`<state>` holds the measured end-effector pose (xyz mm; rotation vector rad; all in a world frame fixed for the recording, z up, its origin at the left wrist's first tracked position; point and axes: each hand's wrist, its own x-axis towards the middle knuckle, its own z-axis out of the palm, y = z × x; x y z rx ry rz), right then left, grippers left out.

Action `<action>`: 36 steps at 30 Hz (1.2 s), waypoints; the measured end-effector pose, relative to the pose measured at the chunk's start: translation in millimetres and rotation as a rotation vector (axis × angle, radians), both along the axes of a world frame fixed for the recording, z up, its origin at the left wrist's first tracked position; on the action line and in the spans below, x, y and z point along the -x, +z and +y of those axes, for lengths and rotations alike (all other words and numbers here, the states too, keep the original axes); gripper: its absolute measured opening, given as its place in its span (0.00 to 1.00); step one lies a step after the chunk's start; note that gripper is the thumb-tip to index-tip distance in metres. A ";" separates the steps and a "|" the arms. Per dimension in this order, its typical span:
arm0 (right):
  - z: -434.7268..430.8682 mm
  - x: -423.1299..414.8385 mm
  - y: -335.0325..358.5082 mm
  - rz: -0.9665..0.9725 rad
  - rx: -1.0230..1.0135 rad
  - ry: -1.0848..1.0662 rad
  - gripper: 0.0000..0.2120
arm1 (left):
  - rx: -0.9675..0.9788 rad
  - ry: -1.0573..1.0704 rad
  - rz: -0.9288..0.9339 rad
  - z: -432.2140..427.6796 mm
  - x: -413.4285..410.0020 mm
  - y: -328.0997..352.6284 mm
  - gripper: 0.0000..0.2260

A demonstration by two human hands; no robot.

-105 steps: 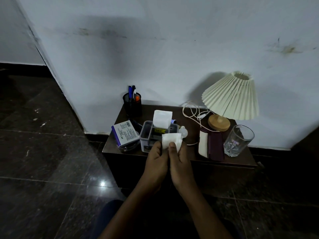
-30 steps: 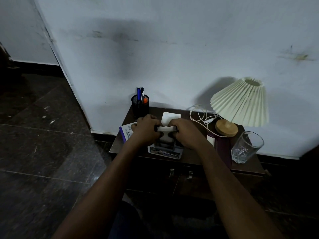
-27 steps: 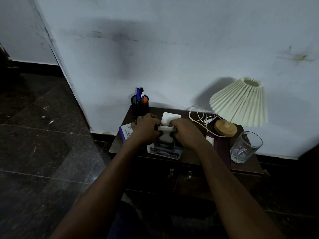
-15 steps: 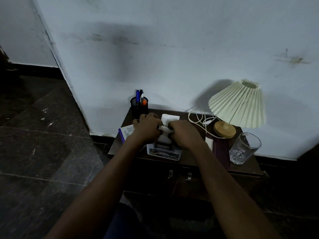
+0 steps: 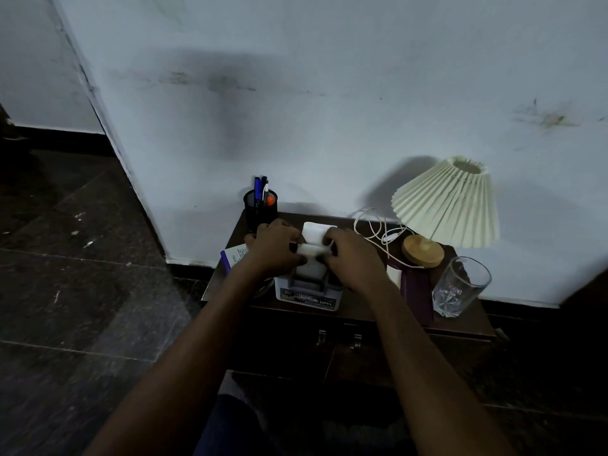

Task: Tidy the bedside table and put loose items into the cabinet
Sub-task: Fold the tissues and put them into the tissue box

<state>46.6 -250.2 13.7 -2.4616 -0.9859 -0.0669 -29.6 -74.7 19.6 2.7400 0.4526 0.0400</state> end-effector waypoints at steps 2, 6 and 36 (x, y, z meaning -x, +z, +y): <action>-15.4 0.0 1.2 0.027 -0.115 -0.065 0.10 | 0.084 -0.010 -0.037 5.5 6.6 3.7 0.26; -52.4 0.3 -12.3 0.237 -0.204 -0.060 0.21 | 0.168 -0.073 0.045 14.9 21.2 4.8 0.50; 24.6 -117.5 33.3 0.352 -0.369 0.105 0.44 | 0.289 -0.189 -0.132 62.7 -101.4 82.2 0.69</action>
